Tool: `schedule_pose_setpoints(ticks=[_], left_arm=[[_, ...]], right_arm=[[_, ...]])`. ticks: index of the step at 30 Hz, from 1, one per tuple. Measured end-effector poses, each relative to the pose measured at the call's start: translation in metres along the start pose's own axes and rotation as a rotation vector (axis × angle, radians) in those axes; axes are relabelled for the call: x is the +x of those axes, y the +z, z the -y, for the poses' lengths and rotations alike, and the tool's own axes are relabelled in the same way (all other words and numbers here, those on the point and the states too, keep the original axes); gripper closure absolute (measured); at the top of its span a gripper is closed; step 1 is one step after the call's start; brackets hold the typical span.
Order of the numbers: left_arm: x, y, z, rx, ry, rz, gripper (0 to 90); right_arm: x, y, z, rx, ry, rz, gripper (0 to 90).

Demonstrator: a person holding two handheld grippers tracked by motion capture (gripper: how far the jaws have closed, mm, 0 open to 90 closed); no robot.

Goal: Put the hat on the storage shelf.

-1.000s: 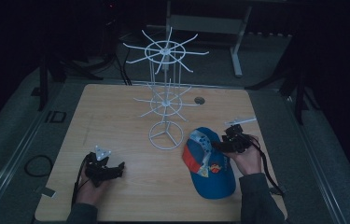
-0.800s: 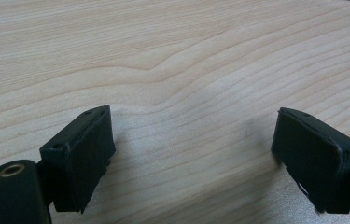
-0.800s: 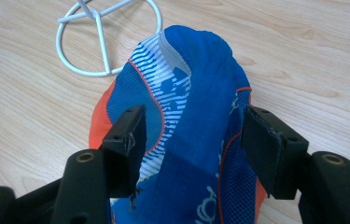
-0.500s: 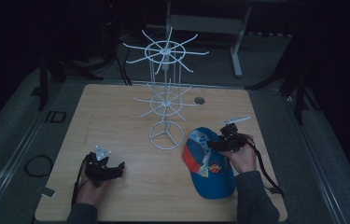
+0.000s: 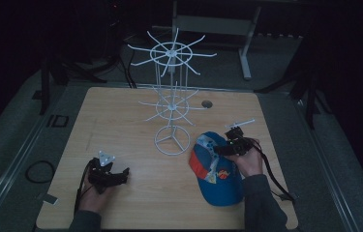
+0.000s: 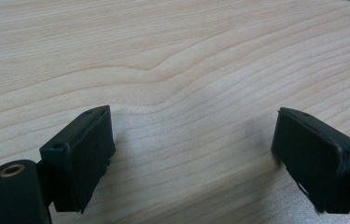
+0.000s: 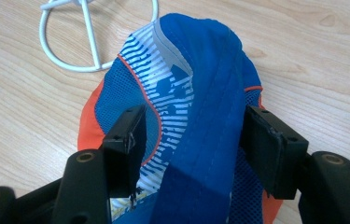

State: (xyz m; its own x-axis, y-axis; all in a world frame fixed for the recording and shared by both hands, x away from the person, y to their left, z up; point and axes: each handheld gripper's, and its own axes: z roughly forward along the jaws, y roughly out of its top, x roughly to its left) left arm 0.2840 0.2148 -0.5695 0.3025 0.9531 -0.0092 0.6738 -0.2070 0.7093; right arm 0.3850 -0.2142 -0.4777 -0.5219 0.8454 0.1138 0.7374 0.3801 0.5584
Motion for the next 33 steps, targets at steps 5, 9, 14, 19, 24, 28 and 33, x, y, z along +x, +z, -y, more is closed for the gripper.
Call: schedule_pose_setpoints(ticks=[5,9,14,19,24,28,33], left_arm=[[0.0,0.0,0.0,0.0,0.0,0.0,13.4],[0.0,0.0,0.0,0.0,0.0,0.0,13.4],[0.0,0.0,0.0,0.0,0.0,0.0,13.4],[0.0,0.0,0.0,0.0,0.0,0.0,13.4],[0.0,0.0,0.0,0.0,0.0,0.0,13.4],[0.0,0.0,0.0,0.0,0.0,0.0,13.4],[0.0,0.0,0.0,0.0,0.0,0.0,13.4]], right_arm=[[-0.002,0.007,-0.002,0.022,0.01,0.009,40.5],[-0.004,0.012,-0.003,0.042,0.007,0.007,44.1],[-0.006,0.016,-0.004,0.06,0.013,0.006,46.3],[-0.007,0.021,-0.005,0.088,0.009,-0.011,52.1],[-0.01,0.025,-0.006,0.113,0.021,-0.032,58.7],[-0.012,0.028,-0.007,0.12,0.016,-0.033,69.6],[-0.009,0.024,-0.006,0.095,0.002,-0.044,82.8]])
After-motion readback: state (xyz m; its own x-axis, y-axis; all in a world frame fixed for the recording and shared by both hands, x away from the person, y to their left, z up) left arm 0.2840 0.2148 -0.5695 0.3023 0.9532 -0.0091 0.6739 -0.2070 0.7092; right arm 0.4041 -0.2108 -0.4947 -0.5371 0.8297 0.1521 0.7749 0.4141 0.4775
